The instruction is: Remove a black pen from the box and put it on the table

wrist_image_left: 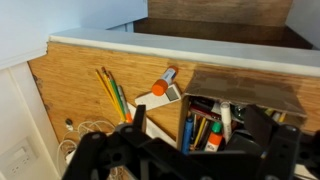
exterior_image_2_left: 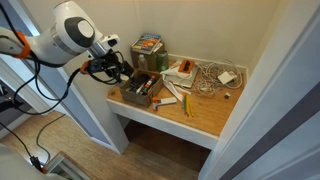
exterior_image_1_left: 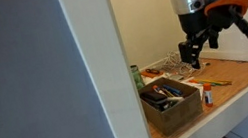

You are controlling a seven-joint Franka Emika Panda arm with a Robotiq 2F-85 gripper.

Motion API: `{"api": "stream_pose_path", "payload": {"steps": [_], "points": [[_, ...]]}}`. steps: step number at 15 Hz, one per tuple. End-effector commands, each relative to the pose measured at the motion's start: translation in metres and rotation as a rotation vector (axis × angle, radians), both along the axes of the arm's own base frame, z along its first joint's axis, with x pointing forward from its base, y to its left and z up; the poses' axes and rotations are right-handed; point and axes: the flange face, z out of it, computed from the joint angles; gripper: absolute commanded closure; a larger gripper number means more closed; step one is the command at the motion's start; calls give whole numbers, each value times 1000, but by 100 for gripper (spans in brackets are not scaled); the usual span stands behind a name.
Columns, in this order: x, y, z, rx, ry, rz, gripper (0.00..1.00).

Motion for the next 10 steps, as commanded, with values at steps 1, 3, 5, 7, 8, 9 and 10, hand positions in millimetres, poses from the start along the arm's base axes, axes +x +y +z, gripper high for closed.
{"api": "stream_pose_path", "payload": {"steps": [1,3,5,7,8,9,10], "points": [[34,6,-6,-55,-79,-48,0],[21,5,-6,-47,-50,-27,0],[26,4,-9,-44,-44,-28,0],[26,5,-8,-44,-44,-27,0],[25,5,-8,-44,-46,-26,0],[25,5,-8,-44,-45,-26,0],[25,5,-8,-44,-46,-26,0]]}}
